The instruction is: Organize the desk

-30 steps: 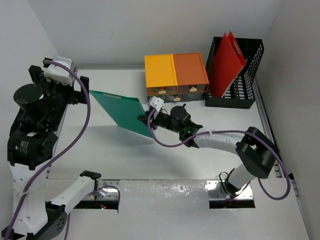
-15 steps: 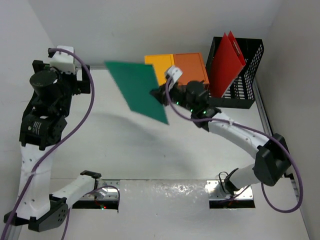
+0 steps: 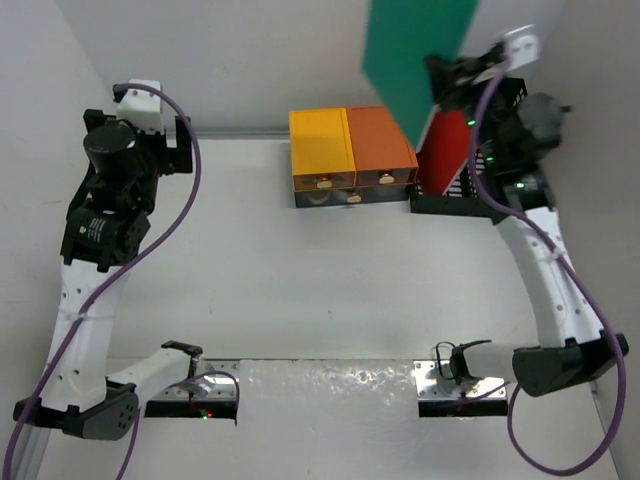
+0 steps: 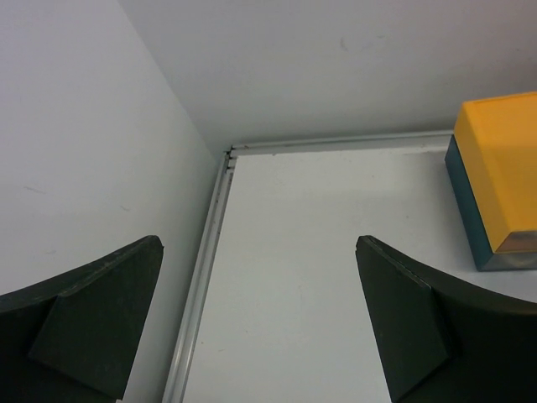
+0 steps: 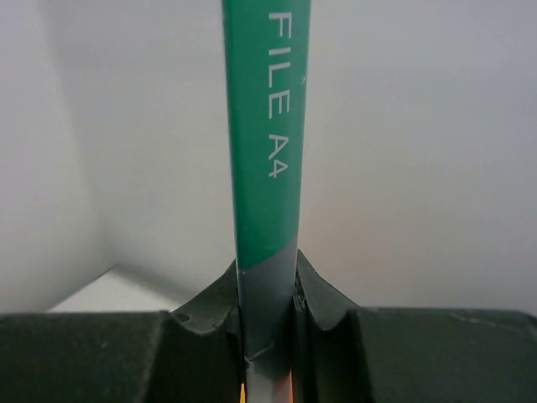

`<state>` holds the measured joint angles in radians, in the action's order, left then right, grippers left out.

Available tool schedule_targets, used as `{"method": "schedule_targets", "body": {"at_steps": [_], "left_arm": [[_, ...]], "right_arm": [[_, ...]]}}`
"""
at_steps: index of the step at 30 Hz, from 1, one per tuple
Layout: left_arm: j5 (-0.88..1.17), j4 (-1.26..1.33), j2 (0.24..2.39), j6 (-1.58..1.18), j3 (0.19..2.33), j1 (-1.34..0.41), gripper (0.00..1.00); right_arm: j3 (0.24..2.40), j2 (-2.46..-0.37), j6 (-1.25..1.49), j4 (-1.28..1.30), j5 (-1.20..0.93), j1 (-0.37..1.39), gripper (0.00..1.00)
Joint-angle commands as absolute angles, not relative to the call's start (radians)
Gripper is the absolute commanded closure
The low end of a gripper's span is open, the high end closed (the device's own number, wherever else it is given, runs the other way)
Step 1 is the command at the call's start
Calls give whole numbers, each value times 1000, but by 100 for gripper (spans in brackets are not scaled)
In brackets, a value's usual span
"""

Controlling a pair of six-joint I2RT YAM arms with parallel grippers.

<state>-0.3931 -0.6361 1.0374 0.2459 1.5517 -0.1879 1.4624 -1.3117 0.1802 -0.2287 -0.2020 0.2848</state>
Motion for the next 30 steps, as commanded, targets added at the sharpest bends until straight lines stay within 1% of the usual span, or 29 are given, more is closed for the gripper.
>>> {"method": "schedule_targets", "body": {"at_steps": [1, 4, 5, 6, 7, 8, 11, 14, 19, 23, 30], "left_arm": [[-339, -598, 1063, 253, 1526, -183, 0], [-308, -597, 1074, 261, 1500, -183, 0], [-307, -594, 1075, 264, 1494, -183, 0], [-308, -591, 1078, 270, 1490, -183, 0], [-308, -585, 1088, 271, 1480, -183, 0], [-305, -581, 1091, 273, 1477, -183, 0], [-278, -583, 1112, 275, 1473, -183, 0], [-268, -575, 1141, 281, 1470, -183, 0], [-265, -571, 1180, 293, 1459, -183, 0], [-305, -569, 1196, 314, 1442, -183, 0], [-327, -558, 1206, 316, 1436, -181, 0]], "right_arm": [[1598, -1247, 190, -252, -147, 145, 100], [1719, -1288, 208, -152, -184, 14, 100], [1741, -1298, 219, -146, -193, -12, 100], [1756, -1308, 236, -146, -202, -88, 100], [1785, -1328, 253, -144, -209, -124, 100], [1793, -1334, 299, -152, -213, -191, 100], [1789, -1377, 417, -215, -239, -277, 100], [1787, -1425, 452, -218, -227, -383, 100], [1617, -1405, 472, -376, -279, -413, 100], [1492, -1378, 416, -393, -255, -411, 100], [1296, -1327, 361, -495, -239, -413, 100]]}}
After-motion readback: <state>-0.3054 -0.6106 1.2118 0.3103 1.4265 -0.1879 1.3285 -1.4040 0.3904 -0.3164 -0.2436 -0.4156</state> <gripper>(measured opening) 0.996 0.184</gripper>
